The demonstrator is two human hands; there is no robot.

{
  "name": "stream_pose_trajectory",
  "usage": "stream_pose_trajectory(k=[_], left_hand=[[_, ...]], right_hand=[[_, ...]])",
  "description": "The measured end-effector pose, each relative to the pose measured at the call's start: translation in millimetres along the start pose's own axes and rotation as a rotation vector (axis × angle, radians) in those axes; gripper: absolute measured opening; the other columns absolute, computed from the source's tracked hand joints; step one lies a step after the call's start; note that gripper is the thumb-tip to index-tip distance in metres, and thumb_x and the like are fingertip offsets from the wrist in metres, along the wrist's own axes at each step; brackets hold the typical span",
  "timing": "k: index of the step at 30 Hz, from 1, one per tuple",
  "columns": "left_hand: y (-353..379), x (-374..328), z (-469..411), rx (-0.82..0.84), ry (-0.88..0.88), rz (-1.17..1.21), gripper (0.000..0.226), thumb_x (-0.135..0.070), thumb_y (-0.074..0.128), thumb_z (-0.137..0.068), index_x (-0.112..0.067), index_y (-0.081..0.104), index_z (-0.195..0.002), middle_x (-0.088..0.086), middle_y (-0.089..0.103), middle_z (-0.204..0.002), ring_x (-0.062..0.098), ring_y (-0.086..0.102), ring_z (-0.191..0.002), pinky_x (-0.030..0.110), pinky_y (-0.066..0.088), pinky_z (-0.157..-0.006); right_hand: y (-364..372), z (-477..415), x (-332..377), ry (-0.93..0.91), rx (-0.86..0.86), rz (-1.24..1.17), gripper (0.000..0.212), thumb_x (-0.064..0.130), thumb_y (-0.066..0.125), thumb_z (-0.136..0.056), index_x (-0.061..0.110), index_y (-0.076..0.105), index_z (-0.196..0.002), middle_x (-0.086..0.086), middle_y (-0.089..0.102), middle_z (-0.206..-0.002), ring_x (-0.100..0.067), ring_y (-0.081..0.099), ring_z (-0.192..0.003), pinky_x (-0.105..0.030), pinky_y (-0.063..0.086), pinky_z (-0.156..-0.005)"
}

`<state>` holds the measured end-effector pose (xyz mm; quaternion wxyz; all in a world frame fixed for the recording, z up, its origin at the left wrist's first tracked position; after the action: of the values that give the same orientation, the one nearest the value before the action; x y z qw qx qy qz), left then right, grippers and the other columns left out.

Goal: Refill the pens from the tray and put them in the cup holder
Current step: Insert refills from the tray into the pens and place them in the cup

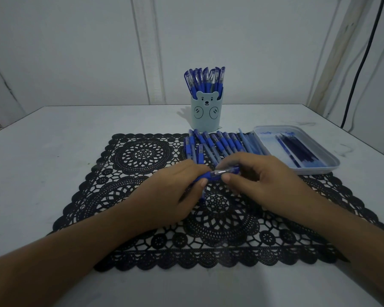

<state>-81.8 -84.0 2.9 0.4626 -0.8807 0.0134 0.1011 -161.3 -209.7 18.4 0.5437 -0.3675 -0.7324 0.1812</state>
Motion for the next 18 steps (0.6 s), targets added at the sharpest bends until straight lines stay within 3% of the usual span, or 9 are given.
stream_pose_trajectory(k=[3,5,8,13,18], left_hand=[[0,-2,0,0.017,0.001,0.039,0.033,-0.022,0.034,-0.094,-0.008,0.060,-0.109,0.000,0.058,-0.082,0.005,0.047,-0.073,0.013,0.038,-0.069],[0,-1,0,0.011,-0.006,0.065,0.032,-0.021,0.033,-0.095,-0.007,0.061,-0.101,-0.003,0.056,-0.080,0.002,0.045,-0.072,0.008,0.036,-0.069],[-1,0,0,0.008,-0.010,0.094,0.031,-0.020,0.034,-0.095,-0.005,0.061,-0.093,-0.009,0.049,-0.078,-0.001,0.041,-0.070,0.006,0.033,-0.068],[-1,0,1,0.028,0.005,0.075,0.029,-0.020,0.033,-0.095,-0.007,0.059,-0.092,-0.011,0.043,-0.077,-0.002,0.037,-0.067,0.004,0.032,-0.067],[-3,-5,5,0.017,0.032,0.021,0.026,-0.017,0.034,-0.095,-0.006,0.057,-0.092,-0.011,0.039,-0.078,-0.004,0.033,-0.068,0.003,0.031,-0.069]], right_hand=[[4,3,1,-0.076,-0.020,0.006,0.018,0.019,0.063,-0.084,0.034,0.062,-0.094,0.019,0.065,-0.068,0.003,0.061,-0.066,-0.008,0.046,-0.060],[6,4,3,-0.154,-0.064,0.025,0.016,0.020,0.064,-0.084,0.031,0.064,-0.096,0.013,0.068,-0.079,-0.003,0.064,-0.073,-0.018,0.051,-0.067],[9,5,5,-0.251,-0.072,0.036,0.017,0.029,0.059,-0.084,0.030,0.062,-0.101,0.007,0.069,-0.084,-0.010,0.065,-0.074,-0.030,0.052,-0.065],[11,6,8,-0.412,-0.074,0.103,0.017,0.020,0.058,-0.085,0.013,0.065,-0.099,0.002,0.069,-0.088,-0.005,0.063,-0.081,-0.025,0.051,-0.071],[16,7,10,-0.508,-0.052,0.219,0.015,0.013,0.056,-0.088,0.004,0.064,-0.096,-0.004,0.066,-0.086,-0.010,0.061,-0.078,-0.023,0.049,-0.071]])
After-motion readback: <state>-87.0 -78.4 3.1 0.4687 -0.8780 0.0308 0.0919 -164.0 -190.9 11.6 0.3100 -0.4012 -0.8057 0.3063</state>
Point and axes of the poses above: each hand's wrist, its own z-axis away from the middle knuckle, its own y-axis out of the palm, x = y × z, the point moved 5 cm from there along -z, towards the middle knuckle
